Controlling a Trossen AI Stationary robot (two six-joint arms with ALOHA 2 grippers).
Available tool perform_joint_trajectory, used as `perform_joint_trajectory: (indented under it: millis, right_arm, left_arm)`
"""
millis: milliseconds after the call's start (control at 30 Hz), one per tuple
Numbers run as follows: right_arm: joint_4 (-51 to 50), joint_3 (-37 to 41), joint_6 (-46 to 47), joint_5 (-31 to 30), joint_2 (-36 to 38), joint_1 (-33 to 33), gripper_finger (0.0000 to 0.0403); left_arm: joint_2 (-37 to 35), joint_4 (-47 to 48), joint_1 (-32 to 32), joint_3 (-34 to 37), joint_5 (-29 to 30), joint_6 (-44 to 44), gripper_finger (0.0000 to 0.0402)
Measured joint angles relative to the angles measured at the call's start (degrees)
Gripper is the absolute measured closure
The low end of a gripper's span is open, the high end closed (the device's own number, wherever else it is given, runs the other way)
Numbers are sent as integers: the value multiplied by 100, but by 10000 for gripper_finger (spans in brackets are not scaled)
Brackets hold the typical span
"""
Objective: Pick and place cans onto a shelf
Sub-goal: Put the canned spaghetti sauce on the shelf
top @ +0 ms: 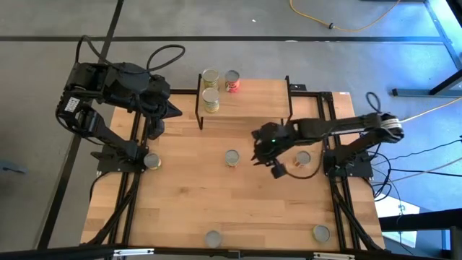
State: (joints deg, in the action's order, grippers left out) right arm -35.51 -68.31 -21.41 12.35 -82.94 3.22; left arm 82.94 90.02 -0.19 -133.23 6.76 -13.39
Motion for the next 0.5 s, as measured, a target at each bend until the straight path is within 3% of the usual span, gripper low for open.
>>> perform_joint_trajectory:
  millis: [200,367,500]
  right_arm:
    - [1155,-2,-151,8,-730,0,313]
    - [1394,-2,-318,-23,-1339,0,313]
    - [1511,-2,-477,-415,-1684,0,313]
  left_arm:
    - [0,0,0,0,-2,0,402]
    - [0,0,0,0,-2,0,402]
    - [0,0,0,0,-2,0,402]
